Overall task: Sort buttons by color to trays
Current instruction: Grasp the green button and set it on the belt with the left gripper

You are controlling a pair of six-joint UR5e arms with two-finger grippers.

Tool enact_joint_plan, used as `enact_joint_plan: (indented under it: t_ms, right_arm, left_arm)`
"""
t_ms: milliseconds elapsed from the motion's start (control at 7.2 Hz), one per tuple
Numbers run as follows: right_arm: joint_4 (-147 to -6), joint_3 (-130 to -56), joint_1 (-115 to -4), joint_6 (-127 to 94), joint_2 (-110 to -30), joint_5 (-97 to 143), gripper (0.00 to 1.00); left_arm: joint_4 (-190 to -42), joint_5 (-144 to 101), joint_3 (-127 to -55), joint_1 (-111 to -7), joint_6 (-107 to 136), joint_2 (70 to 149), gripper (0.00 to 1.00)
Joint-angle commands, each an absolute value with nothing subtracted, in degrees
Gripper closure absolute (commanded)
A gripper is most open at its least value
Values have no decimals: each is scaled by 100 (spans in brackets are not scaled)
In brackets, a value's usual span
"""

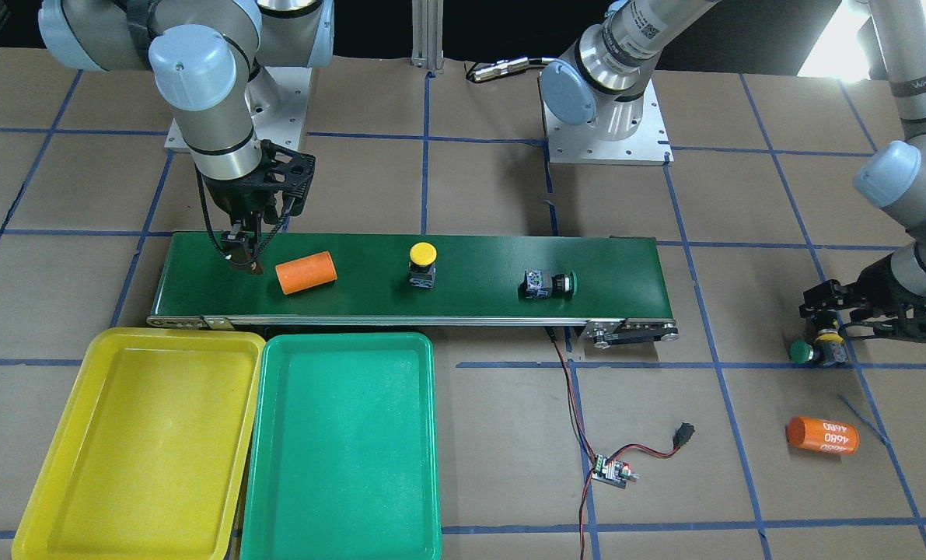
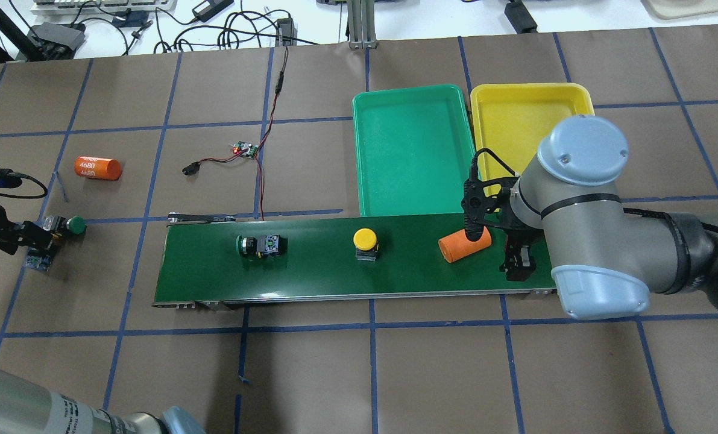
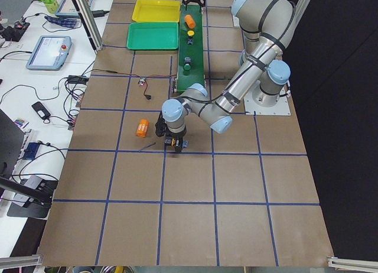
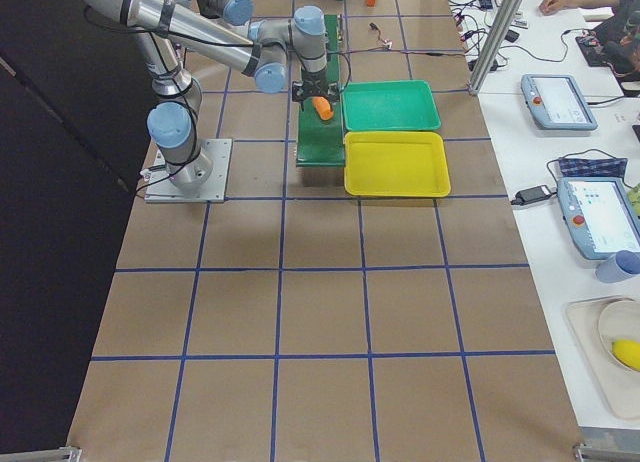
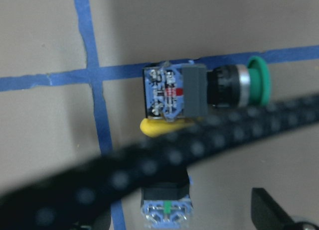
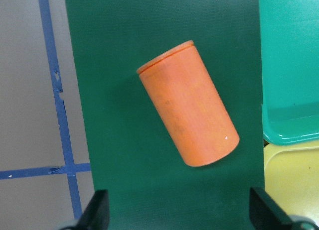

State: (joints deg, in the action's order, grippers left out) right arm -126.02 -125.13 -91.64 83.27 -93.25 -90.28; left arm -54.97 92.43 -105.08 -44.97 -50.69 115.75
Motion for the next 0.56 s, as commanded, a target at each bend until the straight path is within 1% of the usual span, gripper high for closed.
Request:
enact_joint_plan:
  t_ms: [0,139,278,417]
  right_arm:
    - [-12604,-12516,-9141,8332,-9325,-9035,0]
    - [-12612,-12516,-9141,8315,-9325,-9035,0]
    - [-12612,-12507,-9141,8306,-9325,-9044,0]
    - [-12612,-12507,-9141,8297,-9325,-9053,0]
  left_arm:
    - [-5379,9290,-10512,-4482,-5352,11654,64]
    - [-5388,9299,-10520,-4491,-5344,11619,86]
    - [-5449,9299,-10521,-4491,-5326,11558,93]
    - [-5580,9299,-10521,-4535,-5291,11436,94]
